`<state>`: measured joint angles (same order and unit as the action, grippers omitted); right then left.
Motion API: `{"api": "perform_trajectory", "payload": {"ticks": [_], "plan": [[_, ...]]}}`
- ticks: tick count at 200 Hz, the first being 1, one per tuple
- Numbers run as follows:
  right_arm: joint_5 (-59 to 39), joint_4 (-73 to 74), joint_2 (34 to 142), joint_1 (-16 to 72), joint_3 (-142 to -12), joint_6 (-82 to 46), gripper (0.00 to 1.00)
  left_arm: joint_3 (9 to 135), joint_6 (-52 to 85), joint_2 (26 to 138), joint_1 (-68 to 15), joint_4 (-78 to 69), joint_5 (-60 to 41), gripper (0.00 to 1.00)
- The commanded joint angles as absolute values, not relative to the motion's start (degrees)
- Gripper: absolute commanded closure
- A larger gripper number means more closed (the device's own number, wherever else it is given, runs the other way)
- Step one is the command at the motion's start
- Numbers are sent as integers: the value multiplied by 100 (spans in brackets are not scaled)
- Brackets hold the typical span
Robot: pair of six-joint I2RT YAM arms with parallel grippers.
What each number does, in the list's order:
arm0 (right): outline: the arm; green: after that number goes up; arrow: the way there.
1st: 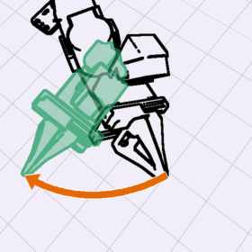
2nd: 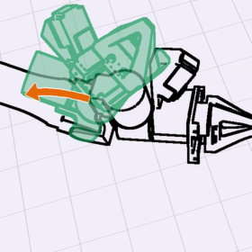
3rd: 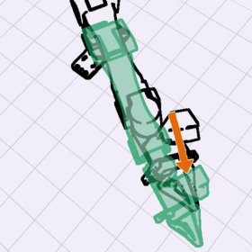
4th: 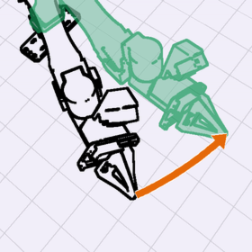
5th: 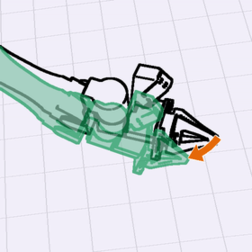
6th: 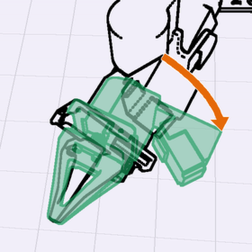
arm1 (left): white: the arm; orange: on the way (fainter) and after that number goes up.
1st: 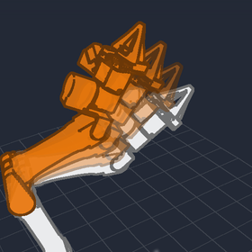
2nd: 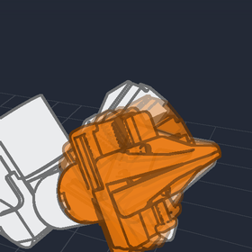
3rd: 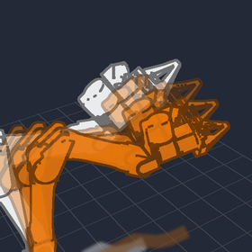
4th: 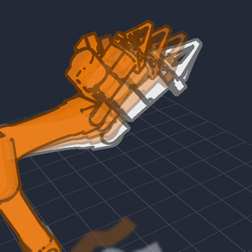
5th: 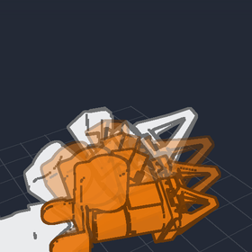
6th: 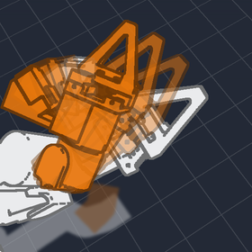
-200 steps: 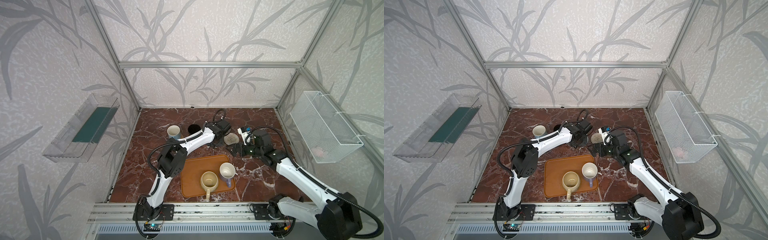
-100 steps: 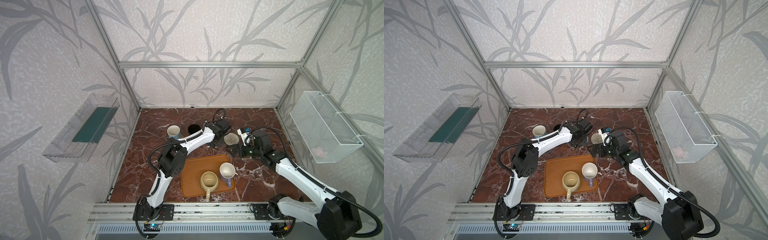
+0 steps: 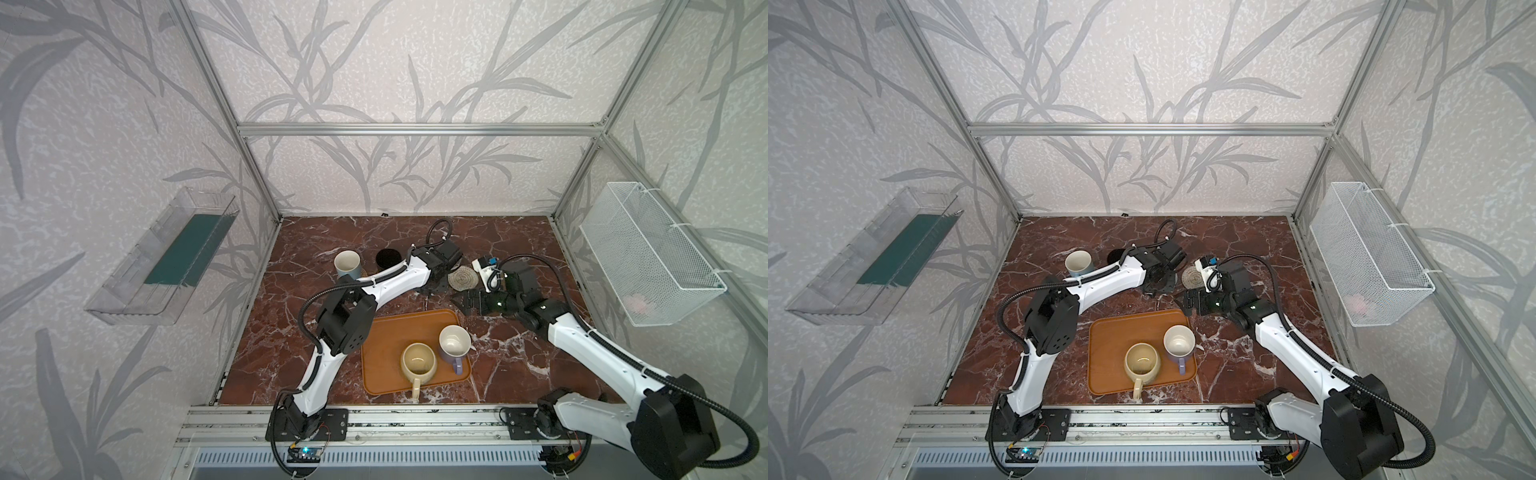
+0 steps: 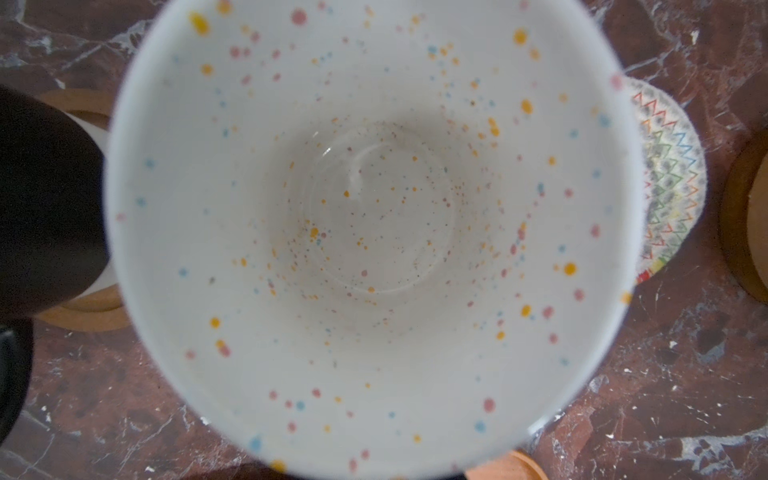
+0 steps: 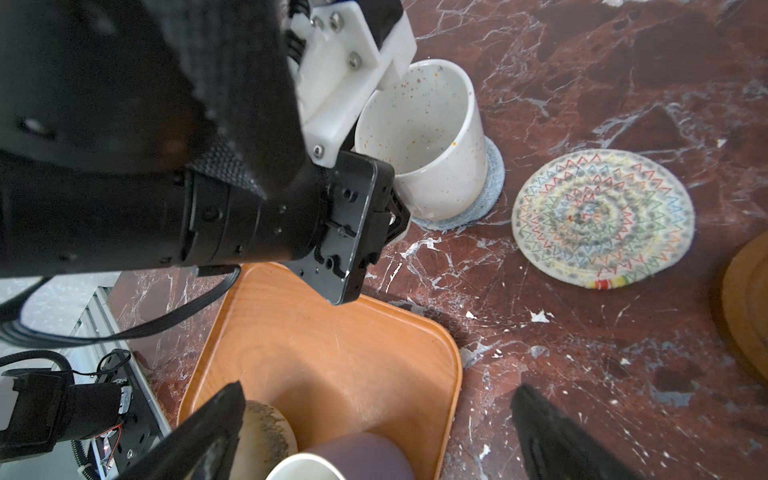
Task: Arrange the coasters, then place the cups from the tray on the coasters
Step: 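Open and raise the left gripper while the right gripper moves toward the tray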
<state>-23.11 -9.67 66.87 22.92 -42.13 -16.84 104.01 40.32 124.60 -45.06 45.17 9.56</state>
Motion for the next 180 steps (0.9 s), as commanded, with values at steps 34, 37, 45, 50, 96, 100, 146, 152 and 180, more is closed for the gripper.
{"api": "perform_trajectory", "payload": {"ticks": [34,37,45,50,96,100,146,152,180], "plan": [[-2340,-1103,6672,2276,-4337,-1644,1,10093,3964,12102,-4490,4085,880,71],[-2327,-1119,6664,2276,-4341,-1653,1,10056,3964,12070,-4483,4052,871,67],[-2282,-1154,6652,2277,-4350,-1653,1,9999,3972,11997,-4476,4007,910,67],[-2265,-1167,6645,2276,-4351,-1652,1,9987,3981,11971,-4478,4005,946,66],[-2283,-1186,6540,2276,-4326,-1635,1,9942,3992,11677,-4465,4108,1011,31],[-2294,-1194,6526,2276,-4328,-1655,1,9917,4002,11632,-4466,4098,1011,26],[-2368,-1708,6361,2285,-4517,-1907,1,9544,4034,10890,-4472,3867,943,6],[-2361,-1848,6326,2293,-4569,-1924,1,9452,4039,10755,-4458,3825,923,1],[-2281,-2238,5988,2500,-4625,-1936,1,8798,3990,9969,-4440,3306,626,1]]}}
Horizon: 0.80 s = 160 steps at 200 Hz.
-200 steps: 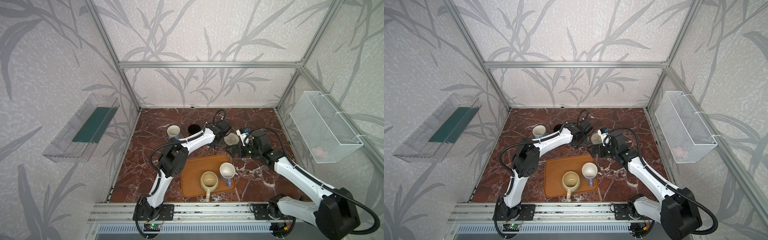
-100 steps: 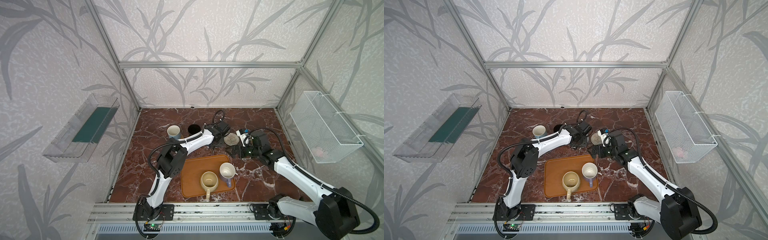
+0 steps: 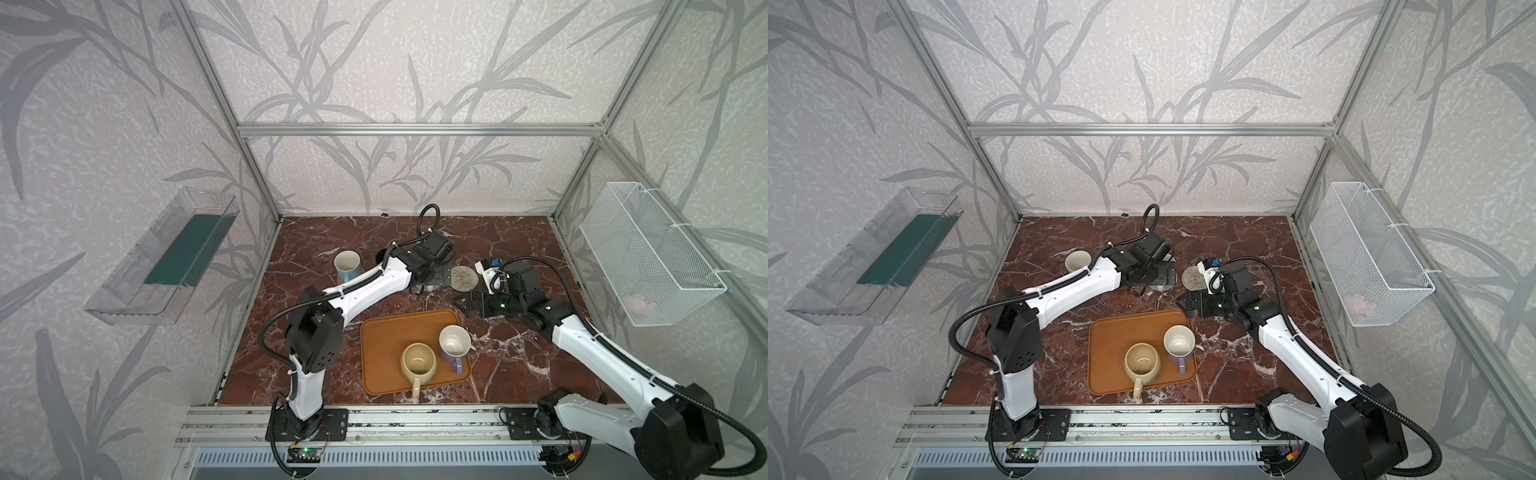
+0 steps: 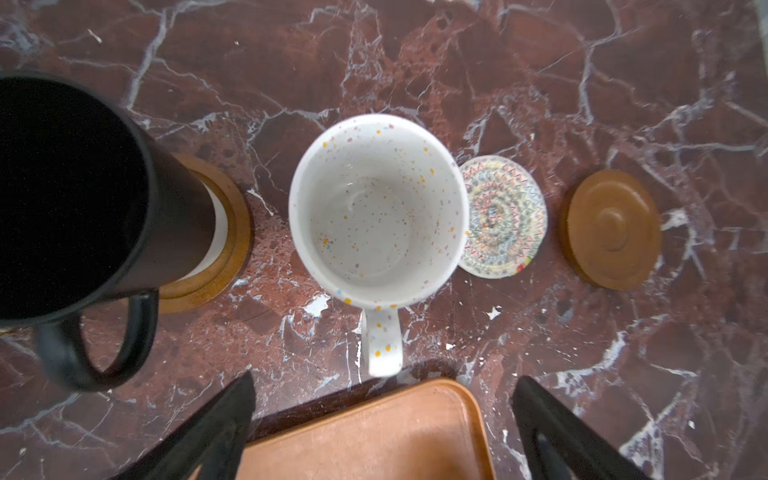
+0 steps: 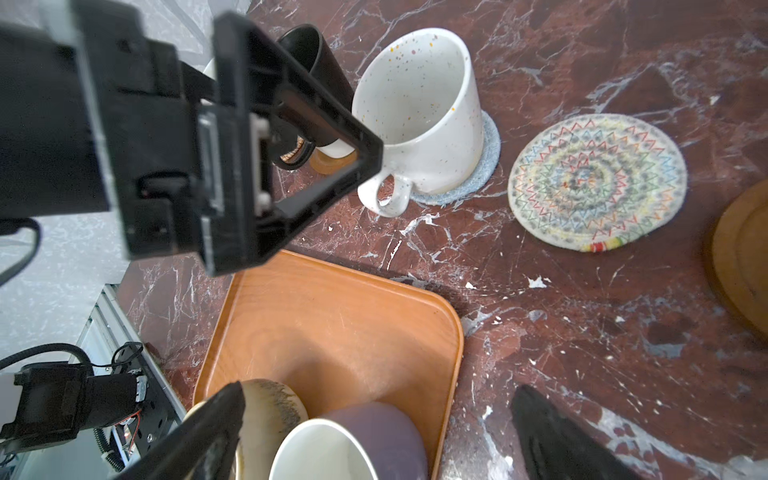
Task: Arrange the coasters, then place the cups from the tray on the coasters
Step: 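Open and raise the left gripper while the right gripper moves toward the tray, then lower the right gripper over the beige glazed mug while the left gripper draws back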
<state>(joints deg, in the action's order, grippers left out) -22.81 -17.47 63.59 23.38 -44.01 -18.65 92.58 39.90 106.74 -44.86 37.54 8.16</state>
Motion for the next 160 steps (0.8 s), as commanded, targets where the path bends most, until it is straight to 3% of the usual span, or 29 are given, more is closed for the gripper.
{"api": "perform_trajectory", "payload": {"ticks": [1,46,106,160], "plan": [[-2274,-2248,5978,2516,-4624,-1935,1,8758,3986,9933,-4439,3292,603,1],[-1464,-2870,5735,3629,-4794,-2197,1,7474,3713,8584,-4335,2630,-141,1],[77,-3409,5847,5495,-4997,-2871,2,6205,3595,7117,-4233,3136,-521,1],[573,-3562,5979,6717,-5045,-3603,4,5186,3565,6242,-4127,3121,-1286,1]]}}
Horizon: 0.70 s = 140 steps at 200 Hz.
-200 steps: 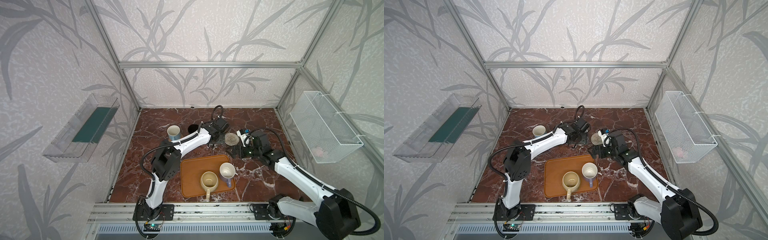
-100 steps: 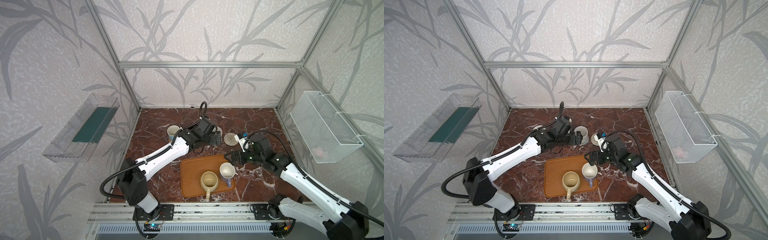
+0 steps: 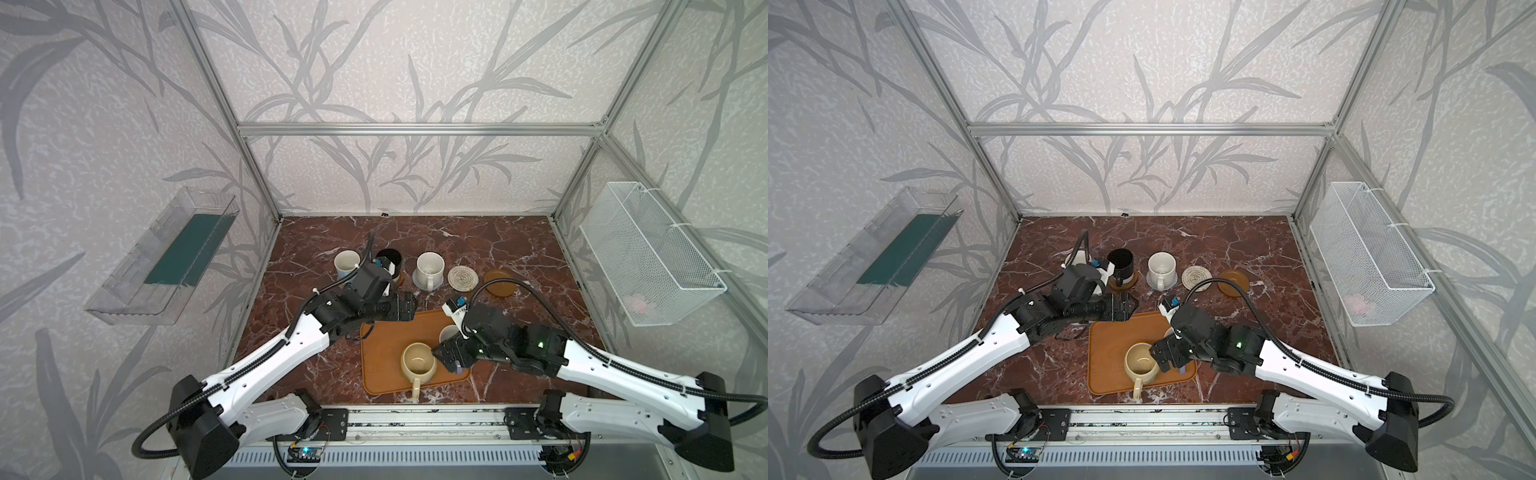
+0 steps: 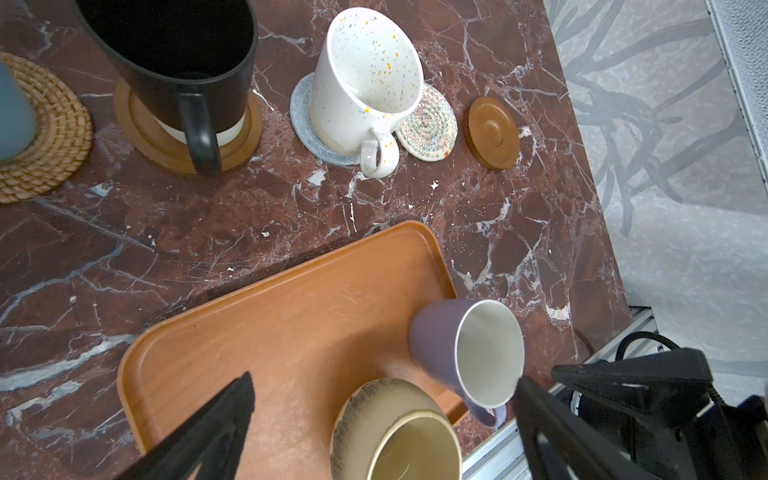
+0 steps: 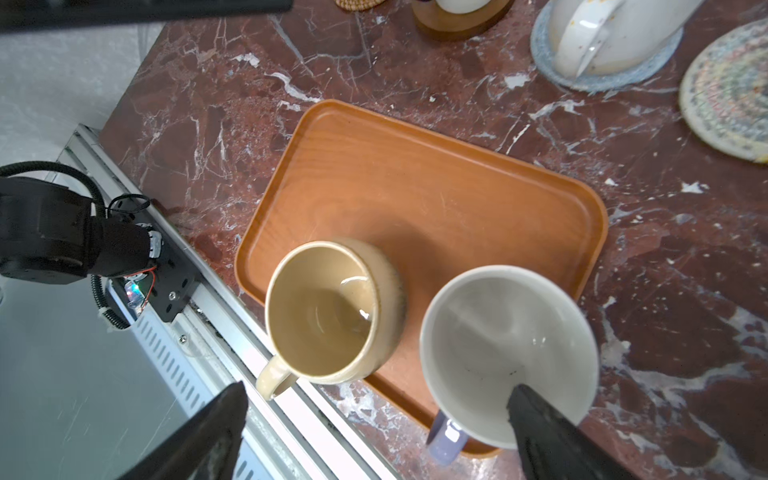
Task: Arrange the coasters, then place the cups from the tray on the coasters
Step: 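Lower the right gripper over the beige glazed mug while the left gripper draws back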
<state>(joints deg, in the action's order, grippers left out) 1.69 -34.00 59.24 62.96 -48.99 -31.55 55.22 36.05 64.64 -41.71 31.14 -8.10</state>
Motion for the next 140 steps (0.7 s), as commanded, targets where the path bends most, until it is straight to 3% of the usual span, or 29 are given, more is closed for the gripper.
{"api": "perform_trajectory", "payload": {"ticks": [1,58,140], "plan": [[577,-3565,5982,6738,-5045,-3603,4,5177,3562,6237,-4124,3129,-1311,1],[981,-3728,6629,7705,-5230,-4549,6,4758,3722,5774,-4105,3507,-1508,1],[1157,-3056,7700,8190,-5253,-5124,10,4051,4052,5537,-3703,3451,-1892,1]]}}
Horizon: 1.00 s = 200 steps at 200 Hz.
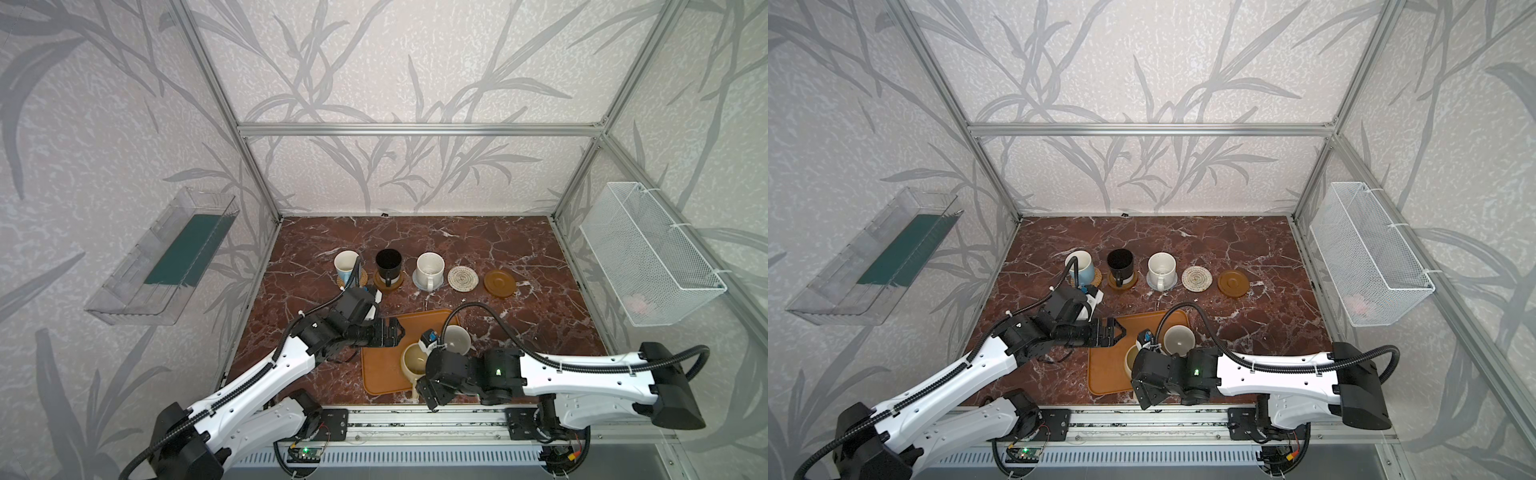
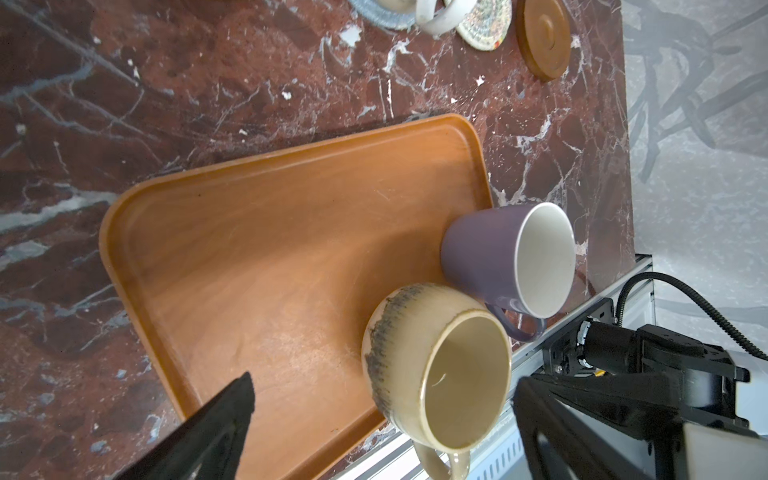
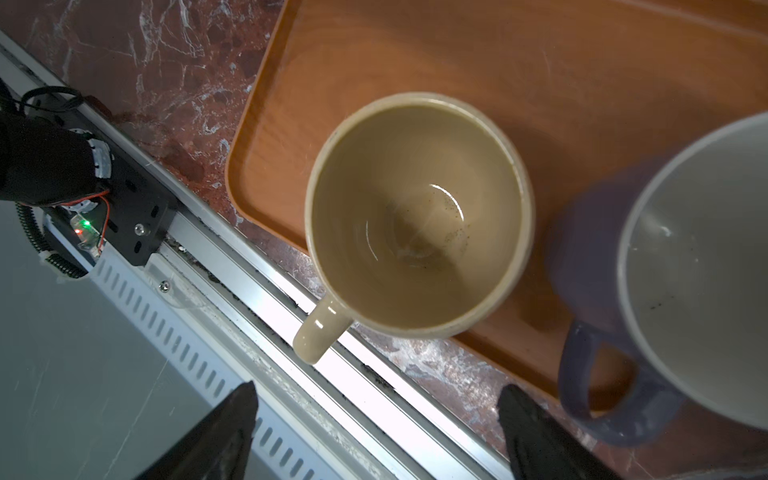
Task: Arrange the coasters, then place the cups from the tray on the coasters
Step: 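Lower the right gripper over the beige glazed mug while the left gripper draws back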
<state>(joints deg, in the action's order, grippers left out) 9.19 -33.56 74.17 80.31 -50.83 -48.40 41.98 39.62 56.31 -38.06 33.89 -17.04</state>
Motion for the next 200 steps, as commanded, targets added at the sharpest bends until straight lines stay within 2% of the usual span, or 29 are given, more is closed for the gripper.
{"api": "perform_trajectory", "payload": {"ticks": [1,31,55,109,144,166,200], "plan": [[1163,-3048,7717,8199,-5259,-5128,10,4051,4056,5537,-3702,3457,-1886,1],[1372,-3160,8242,8281,-5436,-5329,11,3917,4069,5520,-3685,3407,-1663,1],[1573,-3318,8564,8256,-5558,-5425,15,3860,4078,5572,-3655,3283,-1670,1],[1546,-3190,8984,8094,-5575,-5453,32,3797,4012,5572,-3370,3298,-1696,1],[1523,-3109,9062,7923,-5633,-5187,51,3701,4028,5556,-3375,3245,-1742,4],[1499,-3003,9038,7867,-5635,-5099,55,3900,3765,5602,-3357,3577,-1382,4],[1433,-2858,9127,7857,-5599,-5080,61,3927,3825,5534,-3351,3570,-1395,4]]}}
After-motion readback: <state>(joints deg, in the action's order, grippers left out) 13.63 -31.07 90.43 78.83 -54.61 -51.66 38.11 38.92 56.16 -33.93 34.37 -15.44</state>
